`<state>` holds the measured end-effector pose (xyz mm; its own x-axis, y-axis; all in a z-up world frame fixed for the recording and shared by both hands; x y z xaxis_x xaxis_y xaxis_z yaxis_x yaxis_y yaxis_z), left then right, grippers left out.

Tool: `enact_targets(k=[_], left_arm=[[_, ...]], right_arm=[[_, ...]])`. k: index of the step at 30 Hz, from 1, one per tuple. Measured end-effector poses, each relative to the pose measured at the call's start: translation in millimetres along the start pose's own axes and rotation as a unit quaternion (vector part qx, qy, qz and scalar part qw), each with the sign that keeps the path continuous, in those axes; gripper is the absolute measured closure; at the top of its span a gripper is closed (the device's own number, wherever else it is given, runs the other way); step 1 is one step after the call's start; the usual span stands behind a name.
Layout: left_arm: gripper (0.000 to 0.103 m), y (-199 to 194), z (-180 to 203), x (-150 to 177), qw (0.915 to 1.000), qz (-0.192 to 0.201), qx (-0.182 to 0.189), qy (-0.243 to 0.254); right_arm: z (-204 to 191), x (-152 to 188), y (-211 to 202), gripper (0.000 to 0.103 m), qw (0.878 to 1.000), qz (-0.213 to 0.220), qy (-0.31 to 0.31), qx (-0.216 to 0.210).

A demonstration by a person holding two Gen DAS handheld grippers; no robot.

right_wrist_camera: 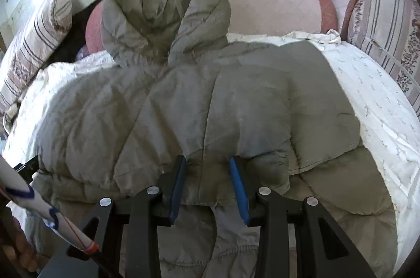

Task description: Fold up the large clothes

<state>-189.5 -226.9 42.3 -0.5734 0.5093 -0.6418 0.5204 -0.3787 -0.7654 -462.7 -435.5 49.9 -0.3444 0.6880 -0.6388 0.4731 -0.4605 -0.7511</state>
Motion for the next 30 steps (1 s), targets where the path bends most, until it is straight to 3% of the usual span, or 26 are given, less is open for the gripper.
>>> enact_targets(k=[6,14,21,30], left_arm=[[0.023,-10.7,-1.9,-5.2,0.9995,0.026,0.007,-0.014],[0.023,-2.1,12.6,3.3,0.9997,0.011,-0.007,0.02],[0.023,1.0,13.5,6.3,0.9996,0.005,-0.012,0.026],[0.023,-33.6,37.5,9.9,0.9958,0.069,-0.001,0.06]], right_arm=[[-1.6,-7.9,-21.3,0.065,0.999,0.046,0.004,-0.01],[3.9,-0.3,5.6,0.065,1.0,-0.001,0.01,-0.002],[4.6,-0.2,6.7,0.064,1.0,-0.005,0.006,-0.001],[-17.9,-5.3,-27.5,0.064,0.999,0.043,-0.021,-0.019]])
Point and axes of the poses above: each gripper's, at about its wrist camera, not at the fingertips, and y roughly the way its jaws point, z to its right, x to its underside, the point moved 2 cm from there along y, roughly the way its jaws point, and after that the axes turned 3 degrees about -x, right-handed, at the moved point
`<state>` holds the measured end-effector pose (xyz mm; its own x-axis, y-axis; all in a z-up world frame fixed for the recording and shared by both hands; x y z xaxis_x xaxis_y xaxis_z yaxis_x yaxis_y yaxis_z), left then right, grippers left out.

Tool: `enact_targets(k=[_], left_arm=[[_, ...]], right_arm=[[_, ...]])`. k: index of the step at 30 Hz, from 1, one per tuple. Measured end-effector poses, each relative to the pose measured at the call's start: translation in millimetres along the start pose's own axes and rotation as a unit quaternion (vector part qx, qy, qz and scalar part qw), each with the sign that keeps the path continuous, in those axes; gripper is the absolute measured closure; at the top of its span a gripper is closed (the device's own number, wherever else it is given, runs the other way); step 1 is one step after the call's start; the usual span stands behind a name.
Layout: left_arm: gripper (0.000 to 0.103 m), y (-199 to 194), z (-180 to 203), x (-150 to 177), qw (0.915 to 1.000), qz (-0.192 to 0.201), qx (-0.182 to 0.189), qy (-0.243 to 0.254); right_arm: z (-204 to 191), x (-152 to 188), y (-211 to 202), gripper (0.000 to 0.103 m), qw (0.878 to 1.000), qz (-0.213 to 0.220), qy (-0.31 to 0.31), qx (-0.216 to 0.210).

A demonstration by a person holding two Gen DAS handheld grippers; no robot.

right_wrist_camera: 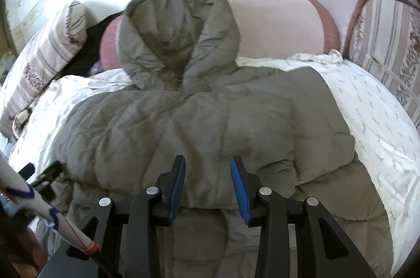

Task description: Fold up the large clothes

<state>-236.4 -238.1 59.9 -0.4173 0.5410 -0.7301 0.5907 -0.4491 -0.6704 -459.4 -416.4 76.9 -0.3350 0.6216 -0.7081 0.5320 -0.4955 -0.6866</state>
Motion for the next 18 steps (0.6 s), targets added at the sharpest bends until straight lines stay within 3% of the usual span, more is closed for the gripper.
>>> enact_targets(k=[8,18], left_arm=[[0.023,-0.3,33.5,13.7,0.9981,0.009,-0.015,0.059],[0.021,14.0,33.2,20.9,0.9981,-0.019,-0.009,0.057]], right_arm=[[0.9,7.1,18.6,0.064,0.999,-0.034,-0.001,0.008],[8.0,13.8,32.7,0.061,0.998,-0.054,0.007,0.01]])
Point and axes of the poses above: each gripper's, at about its wrist camera, not at the fingertips, and y roughly the way its jaws point, z to its right, x to its underside, the point moved 2 cm from there along y, roughly the way its jaws point, and after that the axes turned 3 degrees about -x, right-handed, at the moved point
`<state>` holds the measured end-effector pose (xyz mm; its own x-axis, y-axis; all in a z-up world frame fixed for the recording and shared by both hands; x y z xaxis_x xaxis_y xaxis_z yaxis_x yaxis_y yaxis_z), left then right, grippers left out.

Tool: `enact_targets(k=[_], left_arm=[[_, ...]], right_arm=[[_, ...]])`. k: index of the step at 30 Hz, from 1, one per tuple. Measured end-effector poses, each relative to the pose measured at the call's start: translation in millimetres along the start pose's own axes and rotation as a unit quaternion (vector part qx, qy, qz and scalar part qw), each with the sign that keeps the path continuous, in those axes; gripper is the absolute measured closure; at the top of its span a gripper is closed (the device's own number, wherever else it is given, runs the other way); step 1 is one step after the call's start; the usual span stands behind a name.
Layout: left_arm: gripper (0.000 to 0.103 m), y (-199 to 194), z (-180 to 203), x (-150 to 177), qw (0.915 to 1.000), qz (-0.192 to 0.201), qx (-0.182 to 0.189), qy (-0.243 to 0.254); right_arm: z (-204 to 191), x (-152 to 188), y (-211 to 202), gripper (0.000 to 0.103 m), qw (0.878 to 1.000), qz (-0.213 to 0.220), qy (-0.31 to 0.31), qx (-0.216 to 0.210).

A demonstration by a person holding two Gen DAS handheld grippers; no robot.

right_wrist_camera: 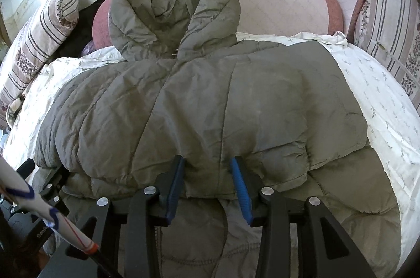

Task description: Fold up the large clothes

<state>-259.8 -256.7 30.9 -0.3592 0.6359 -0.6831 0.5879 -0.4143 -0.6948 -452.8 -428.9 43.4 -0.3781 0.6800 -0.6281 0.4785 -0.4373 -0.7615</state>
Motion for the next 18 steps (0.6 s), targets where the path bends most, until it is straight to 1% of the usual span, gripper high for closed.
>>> enact_targets(k=[15,18], left_arm=[[0.015,5.7,-3.3,-0.3,0.9998,-0.013,0.003,-0.012],[0.015,5.7,-5.5,-1.4,0.9997,-0.017,0.01,-0.018]], right_arm=[[-4.7,3.6,3.6,0.057,1.0,-0.001,-0.016,0.015],[-5.5,3.1,0.3,0.057,1.0,0.002,-0.012,0.013]])
Point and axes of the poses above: each gripper's, at about its wrist camera, not at the fingertips, and y roughly the way its jaws point, z to its right, x to its underside, the point moved 2 cm from there along y, roughly the way its jaws point, and after that the axes turned 3 degrees about -x, right-handed, at the moved point
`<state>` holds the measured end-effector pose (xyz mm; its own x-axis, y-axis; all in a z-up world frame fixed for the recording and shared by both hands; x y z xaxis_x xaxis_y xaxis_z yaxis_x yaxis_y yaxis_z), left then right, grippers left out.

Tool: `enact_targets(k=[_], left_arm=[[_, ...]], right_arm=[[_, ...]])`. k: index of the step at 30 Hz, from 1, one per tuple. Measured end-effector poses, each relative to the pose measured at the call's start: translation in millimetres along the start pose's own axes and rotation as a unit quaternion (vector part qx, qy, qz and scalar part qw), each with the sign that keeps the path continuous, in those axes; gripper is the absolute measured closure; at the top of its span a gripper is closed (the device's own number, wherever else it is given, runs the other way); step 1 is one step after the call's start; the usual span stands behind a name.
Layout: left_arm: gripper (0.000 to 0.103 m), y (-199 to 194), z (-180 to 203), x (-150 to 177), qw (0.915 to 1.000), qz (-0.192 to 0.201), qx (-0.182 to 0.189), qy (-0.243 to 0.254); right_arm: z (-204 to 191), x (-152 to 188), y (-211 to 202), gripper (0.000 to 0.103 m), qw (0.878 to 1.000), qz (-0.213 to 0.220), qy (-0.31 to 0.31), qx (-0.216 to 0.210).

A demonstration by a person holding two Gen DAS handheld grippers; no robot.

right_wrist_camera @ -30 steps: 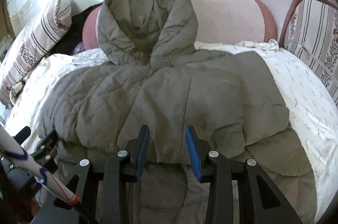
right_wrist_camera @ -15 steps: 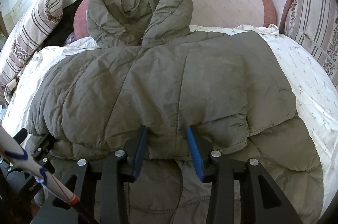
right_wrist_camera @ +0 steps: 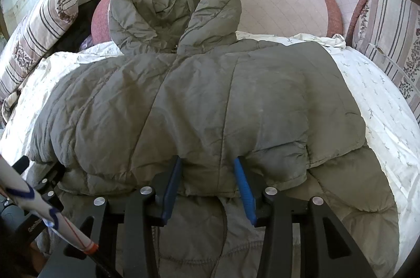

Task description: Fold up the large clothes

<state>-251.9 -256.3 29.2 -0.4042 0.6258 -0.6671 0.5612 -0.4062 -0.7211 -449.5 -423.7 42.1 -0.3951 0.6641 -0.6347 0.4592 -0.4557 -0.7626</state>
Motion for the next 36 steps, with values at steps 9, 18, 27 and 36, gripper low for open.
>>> enact_targets(k=[9,18,27,36], left_arm=[[0.015,-17.8,-21.4,-12.7,0.9987,0.027,0.014,-0.04],[0.015,-5.7,-75.6,-17.1,0.9913,0.005,0.004,-0.132],[0.015,12.6,-84.6,-8.4,0.9851,-0.042,0.03,-0.164],[0.015,5.6,-74.6,-9.9,0.9886,-0.031,0.03,-0.145]], right_arm=[[0.8,-7.7,-25.8,0.057,0.999,0.035,0.016,-0.012],[18.0,-12.5,-28.3,0.057,0.998,0.039,0.043,-0.006],[31.2,-7.1,-7.5,0.057,0.998,0.0,0.063,-0.012],[29.5,-9.5,-18.2,0.057,0.998,0.019,0.063,-0.014]])
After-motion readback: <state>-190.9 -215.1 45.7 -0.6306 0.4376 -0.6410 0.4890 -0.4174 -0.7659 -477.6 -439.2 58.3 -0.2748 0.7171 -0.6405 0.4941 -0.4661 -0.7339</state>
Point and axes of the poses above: each gripper's, at about its wrist camera, not at the fingertips, and y roughly the way its jaws point, z to its right, x to its underside, the point moved 2 cm from there along y, roughly the way its jaws point, and after that the axes turned 3 degrees about -x, right-handed, at the moved point
